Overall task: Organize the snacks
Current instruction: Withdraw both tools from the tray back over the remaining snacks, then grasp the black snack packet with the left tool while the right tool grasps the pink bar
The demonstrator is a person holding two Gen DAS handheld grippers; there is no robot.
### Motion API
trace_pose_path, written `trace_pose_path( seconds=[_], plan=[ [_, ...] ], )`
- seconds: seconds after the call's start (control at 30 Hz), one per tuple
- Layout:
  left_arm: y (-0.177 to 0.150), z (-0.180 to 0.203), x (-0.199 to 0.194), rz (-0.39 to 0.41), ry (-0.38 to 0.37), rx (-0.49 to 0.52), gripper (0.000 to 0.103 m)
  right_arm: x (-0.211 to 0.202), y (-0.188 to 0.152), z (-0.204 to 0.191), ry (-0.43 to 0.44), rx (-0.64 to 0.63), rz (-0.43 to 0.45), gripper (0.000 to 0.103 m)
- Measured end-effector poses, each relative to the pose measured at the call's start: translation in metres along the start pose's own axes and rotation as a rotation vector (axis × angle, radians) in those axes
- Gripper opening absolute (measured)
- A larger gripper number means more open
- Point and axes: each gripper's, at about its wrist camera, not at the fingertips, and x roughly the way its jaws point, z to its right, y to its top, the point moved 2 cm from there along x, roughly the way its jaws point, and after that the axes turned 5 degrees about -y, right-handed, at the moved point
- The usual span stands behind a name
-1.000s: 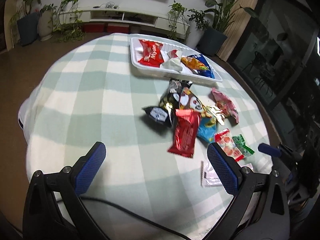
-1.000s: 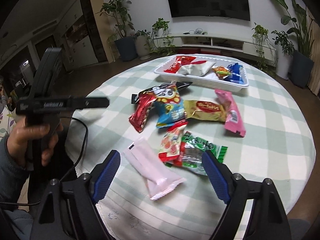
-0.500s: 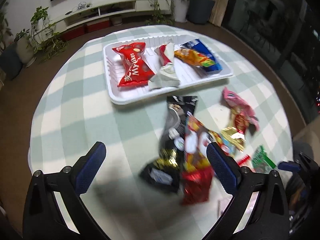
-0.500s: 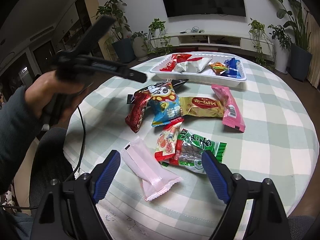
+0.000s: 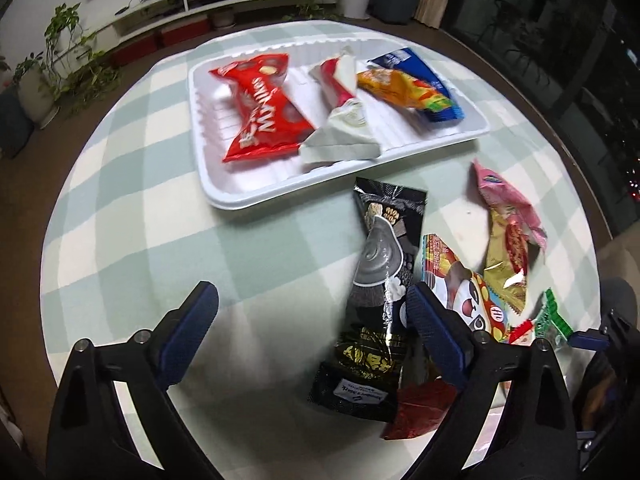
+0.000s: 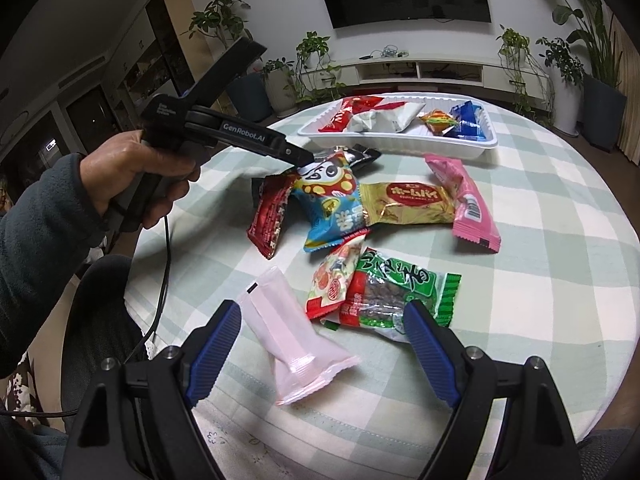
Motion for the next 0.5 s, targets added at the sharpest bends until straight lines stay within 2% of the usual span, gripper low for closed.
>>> trace_pose_path(
  seconds=[0.1,0.17,0.33,0.43,0.5],
  plan=[
    [0.001,0.002,0.007,-0.028,0.023,0.014,0.095,0.001,0.000,0.000,0.000,0.005,-0.003,0.086],
    [0.000,0.004,0.011,-0.047,0.006,0.027,0.095,0.000,0.000,-0.001,-0.001,0.002,-0.002,0.086],
    [0.000,0.020,0.018,-0.078,0.029,0.097,0.095,0.000,0.000,-0.001,-0.001,0.003,-0.002,0.086],
    [0.002,0.031,0.029,-0.124,0.043,0.152,0.079,-0.001,0.000,-0.002,-0.001,-0.001,-0.001,0.085],
    [0.002,0.033,0.036,-0.150,0.053,0.167,0.073,-0.002,0.000,-0.003,0.000,0.001,0.001,0.085]
  ],
)
